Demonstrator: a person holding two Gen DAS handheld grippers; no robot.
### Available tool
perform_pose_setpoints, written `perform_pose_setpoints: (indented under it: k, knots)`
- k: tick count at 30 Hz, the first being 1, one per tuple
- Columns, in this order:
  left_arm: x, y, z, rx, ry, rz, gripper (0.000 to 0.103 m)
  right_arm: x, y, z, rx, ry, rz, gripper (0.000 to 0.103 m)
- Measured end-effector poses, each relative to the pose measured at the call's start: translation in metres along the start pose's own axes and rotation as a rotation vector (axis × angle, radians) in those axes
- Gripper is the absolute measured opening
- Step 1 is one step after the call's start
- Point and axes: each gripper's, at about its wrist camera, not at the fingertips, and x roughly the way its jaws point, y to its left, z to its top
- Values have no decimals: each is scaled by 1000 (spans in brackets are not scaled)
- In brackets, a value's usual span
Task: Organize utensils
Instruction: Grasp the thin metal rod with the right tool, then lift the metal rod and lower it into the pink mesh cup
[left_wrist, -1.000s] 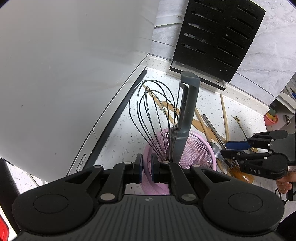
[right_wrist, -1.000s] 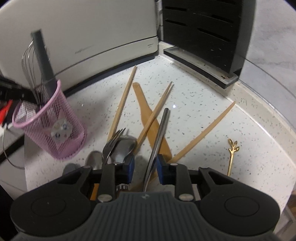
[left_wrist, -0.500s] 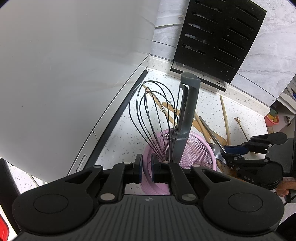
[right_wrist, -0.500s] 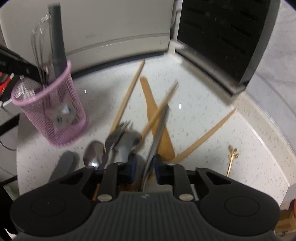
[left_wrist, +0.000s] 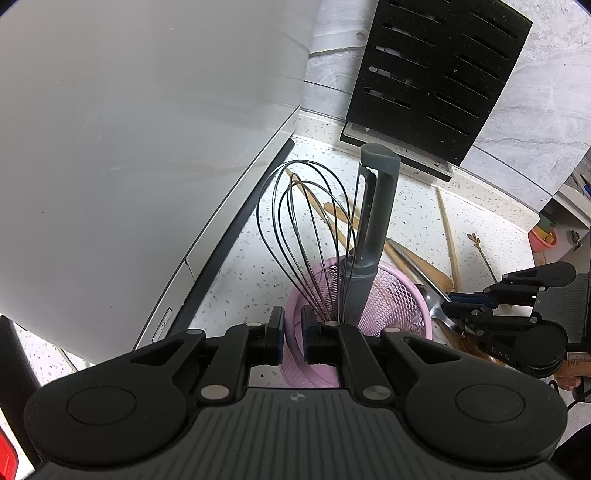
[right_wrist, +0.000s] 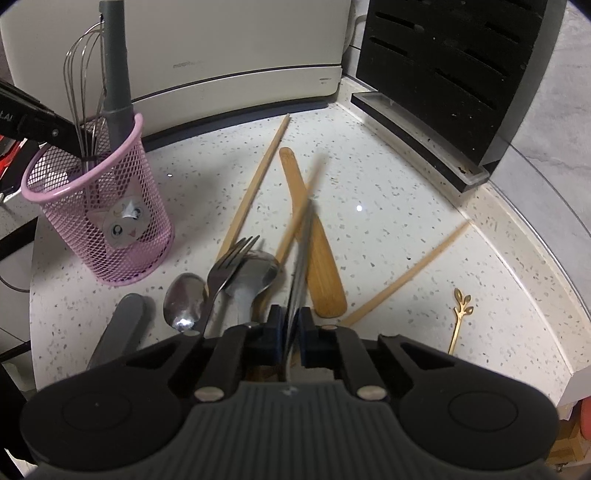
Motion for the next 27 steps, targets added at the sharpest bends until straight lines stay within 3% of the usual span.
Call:
perform_pose_setpoints:
  k: [5, 18, 27]
  knots:
    - [0, 0, 0, -2, 0, -2, 9, -6, -5, 0, 10, -10, -6, 4]
    - [0, -2, 0, -2, 0, 3, 9, -49, -18, 16, 79, -173, 17, 4]
    - [-1, -2, -1, 2, 5, -18, 9, -77, -12, 27, 156, -338, 200, 4]
